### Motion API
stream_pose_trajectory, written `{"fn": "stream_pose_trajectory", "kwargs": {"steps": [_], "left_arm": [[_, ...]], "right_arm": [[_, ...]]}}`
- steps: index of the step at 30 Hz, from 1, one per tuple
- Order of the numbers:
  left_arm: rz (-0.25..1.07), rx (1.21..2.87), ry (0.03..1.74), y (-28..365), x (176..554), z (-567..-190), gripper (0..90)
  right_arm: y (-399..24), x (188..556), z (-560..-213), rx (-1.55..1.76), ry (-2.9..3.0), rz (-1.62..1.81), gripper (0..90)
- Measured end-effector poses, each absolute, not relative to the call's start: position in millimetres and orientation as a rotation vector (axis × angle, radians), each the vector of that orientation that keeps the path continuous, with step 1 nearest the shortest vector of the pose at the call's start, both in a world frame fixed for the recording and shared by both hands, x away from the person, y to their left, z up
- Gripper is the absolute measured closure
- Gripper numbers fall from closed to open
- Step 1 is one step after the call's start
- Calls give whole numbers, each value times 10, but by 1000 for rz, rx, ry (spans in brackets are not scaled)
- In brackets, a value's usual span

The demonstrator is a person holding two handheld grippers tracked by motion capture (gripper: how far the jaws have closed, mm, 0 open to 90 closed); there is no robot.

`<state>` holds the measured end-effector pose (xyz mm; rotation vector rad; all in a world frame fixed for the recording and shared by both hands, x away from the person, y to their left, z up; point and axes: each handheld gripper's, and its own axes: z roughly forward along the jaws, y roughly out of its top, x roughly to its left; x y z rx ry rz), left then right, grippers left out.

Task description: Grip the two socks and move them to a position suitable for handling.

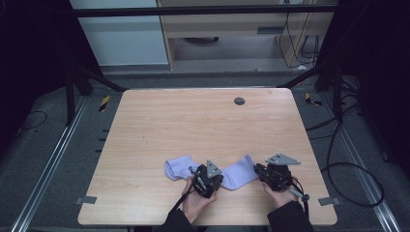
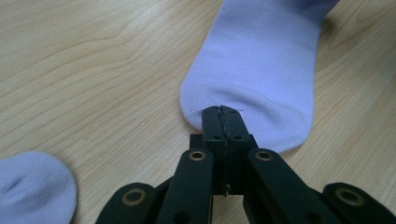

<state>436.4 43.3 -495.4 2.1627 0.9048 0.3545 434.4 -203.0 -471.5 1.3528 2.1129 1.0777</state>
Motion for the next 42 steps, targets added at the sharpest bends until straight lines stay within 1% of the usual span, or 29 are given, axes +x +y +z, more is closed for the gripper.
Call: {"fn": "stream_pose_trajectory", "kwargs": {"steps": [8, 22, 25, 27, 30, 35, 42], "left_arm": [[366, 2158, 914, 451, 4386, -4945, 899], [403, 2163, 927, 400, 4443, -4972, 898], [413, 2157, 928, 395, 4445, -4971, 896], [418, 2150, 924, 400, 4444, -4964, 886], [417, 2130, 928, 423, 4441, -4940, 807], [406, 2094, 938, 510, 4444, -4839, 691], [446, 2046, 955, 757, 4485, -4599, 581]], "right_arm": [[-2137, 4425, -4769, 1386, 2079, 974, 814], [-2177, 4417, -4816, 1441, 2095, 837, 797], [-2186, 4410, -4826, 1440, 2091, 815, 768], [-2189, 4408, -4842, 1438, 2087, 799, 722], [-2206, 4408, -4846, 1440, 2069, 833, 668], [-2211, 4385, -4783, 1387, 2026, 932, 606], [-2158, 4366, -4648, 1295, 1995, 1049, 558]]}}
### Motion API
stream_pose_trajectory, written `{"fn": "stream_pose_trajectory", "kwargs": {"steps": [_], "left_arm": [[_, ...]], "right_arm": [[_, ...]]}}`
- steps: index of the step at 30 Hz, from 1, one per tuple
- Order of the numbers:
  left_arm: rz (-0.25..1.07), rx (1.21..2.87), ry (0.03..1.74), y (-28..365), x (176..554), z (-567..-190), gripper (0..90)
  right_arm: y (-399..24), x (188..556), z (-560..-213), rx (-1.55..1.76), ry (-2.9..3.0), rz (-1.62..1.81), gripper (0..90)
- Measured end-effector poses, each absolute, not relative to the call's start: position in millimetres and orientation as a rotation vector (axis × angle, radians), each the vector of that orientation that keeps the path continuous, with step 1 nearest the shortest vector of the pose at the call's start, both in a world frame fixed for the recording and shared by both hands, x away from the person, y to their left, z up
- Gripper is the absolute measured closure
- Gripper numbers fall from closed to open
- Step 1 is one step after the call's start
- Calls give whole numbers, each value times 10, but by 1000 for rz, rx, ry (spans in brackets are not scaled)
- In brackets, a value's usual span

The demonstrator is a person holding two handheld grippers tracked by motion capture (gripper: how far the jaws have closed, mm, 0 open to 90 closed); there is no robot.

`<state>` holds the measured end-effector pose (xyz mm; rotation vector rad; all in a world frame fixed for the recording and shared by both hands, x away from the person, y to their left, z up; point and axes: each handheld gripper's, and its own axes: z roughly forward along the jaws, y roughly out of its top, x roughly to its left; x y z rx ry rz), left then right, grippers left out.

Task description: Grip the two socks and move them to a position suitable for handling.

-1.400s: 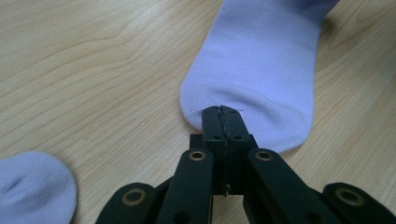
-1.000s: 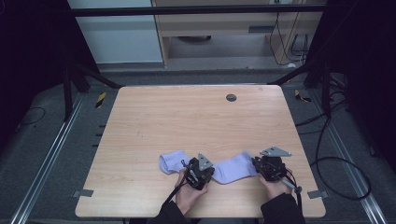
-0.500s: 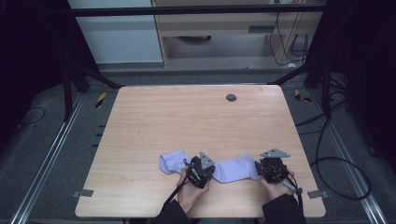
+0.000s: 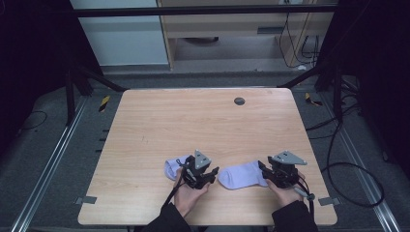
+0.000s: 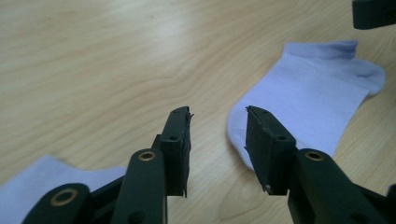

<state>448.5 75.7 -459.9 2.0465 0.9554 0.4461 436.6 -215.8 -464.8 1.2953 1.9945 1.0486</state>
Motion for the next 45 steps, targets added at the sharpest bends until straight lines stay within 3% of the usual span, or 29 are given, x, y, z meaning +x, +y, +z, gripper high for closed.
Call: {"fn": "stream_pose_trajectory", "kwargs": {"steps": [11, 25, 45], "left_arm": [[555, 1975, 1030, 1393, 4536, -4278, 518], [600, 1955, 1140, 2045, 4444, -4392, 495], [558, 1995, 1223, 2267, 4407, -4753, 525]], "right_arm": [[-2005, 4425, -4487, 1235, 2020, 1152, 573], [-1615, 4548, -4397, 1153, 2111, 1208, 604], [-628, 4623, -4573, 960, 2367, 1216, 656]]}}
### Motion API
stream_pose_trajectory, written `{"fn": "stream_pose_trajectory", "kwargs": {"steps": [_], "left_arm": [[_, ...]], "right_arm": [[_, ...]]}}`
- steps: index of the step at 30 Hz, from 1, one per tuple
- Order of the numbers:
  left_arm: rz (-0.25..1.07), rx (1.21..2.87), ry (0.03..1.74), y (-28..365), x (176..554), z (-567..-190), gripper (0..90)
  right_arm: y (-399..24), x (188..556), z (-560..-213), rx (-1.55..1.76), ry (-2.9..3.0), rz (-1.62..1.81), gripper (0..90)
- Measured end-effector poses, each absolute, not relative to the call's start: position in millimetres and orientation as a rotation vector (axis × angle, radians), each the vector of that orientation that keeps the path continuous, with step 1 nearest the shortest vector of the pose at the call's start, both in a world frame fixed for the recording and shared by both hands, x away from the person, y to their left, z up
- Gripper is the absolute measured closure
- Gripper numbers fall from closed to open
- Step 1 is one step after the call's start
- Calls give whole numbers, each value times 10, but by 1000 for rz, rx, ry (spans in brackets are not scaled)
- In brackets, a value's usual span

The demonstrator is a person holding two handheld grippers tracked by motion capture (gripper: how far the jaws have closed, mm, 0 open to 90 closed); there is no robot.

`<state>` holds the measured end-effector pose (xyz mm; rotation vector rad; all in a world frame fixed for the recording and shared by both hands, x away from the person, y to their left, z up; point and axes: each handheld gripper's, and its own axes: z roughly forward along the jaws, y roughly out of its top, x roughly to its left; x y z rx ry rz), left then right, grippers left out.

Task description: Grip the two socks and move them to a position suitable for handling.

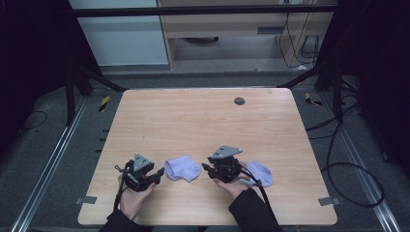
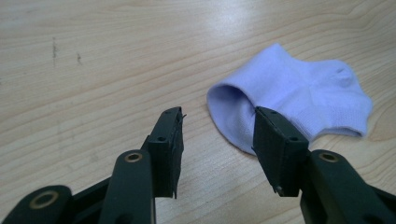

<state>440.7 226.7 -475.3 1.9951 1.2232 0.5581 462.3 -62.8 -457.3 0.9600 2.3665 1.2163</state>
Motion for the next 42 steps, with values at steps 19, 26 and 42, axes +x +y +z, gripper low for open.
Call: {"fn": "stream_pose_trajectory", "kwargs": {"steps": [19, 26, 42], "left_arm": [[550, 2054, 1189, 2093, 4489, -4903, 558], [545, 2056, 1190, 2082, 4501, -4913, 566], [539, 2086, 1181, 2024, 4517, -4984, 584]], "right_arm": [[-73, 4596, -4961, 878, 2545, 1115, 659], [-34, 4581, -4974, 872, 2557, 1115, 650], [17, 4575, -4975, 894, 2535, 1091, 822]]}}
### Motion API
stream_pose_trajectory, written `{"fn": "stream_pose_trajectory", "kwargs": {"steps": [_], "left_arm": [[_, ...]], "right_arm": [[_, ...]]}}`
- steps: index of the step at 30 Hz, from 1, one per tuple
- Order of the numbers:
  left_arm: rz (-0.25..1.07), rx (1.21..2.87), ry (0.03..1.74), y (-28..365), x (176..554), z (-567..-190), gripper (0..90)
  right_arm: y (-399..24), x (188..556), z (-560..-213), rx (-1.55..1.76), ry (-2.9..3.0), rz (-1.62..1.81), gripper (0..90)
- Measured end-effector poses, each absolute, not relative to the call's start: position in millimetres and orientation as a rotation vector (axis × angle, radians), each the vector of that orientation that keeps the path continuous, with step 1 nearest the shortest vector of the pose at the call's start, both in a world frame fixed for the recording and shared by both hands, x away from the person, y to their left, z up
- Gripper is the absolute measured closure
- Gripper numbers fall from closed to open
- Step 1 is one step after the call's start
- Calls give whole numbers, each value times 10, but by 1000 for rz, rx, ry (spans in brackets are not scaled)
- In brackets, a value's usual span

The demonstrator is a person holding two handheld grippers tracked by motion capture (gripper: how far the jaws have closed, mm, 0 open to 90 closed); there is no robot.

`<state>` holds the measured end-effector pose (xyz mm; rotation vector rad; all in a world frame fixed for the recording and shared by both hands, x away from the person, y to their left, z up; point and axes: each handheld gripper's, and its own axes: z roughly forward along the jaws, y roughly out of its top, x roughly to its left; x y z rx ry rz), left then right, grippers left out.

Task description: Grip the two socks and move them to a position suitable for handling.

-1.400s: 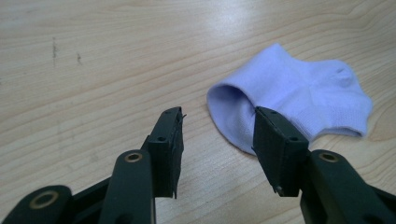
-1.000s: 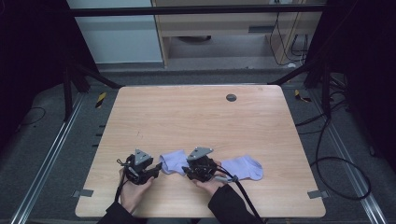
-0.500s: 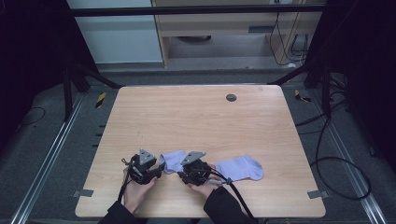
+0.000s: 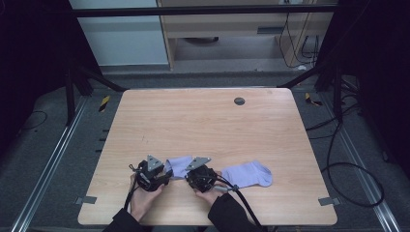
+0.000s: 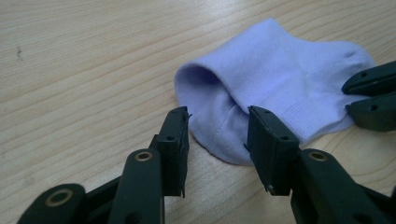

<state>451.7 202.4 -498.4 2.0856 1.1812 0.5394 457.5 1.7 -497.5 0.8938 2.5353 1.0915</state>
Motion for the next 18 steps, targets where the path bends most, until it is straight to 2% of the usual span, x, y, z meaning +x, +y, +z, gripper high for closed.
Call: {"fn": "stream_pose_trajectory", "kwargs": {"steps": [8, 18], "left_arm": [[519, 2091, 1172, 2015, 4521, -4986, 660], [499, 2108, 1132, 1975, 4512, -4987, 843]], "right_arm": [[-82, 4557, -4775, 951, 2431, 1265, 829], [-134, 4627, -4661, 1034, 2328, 1356, 830]]}}
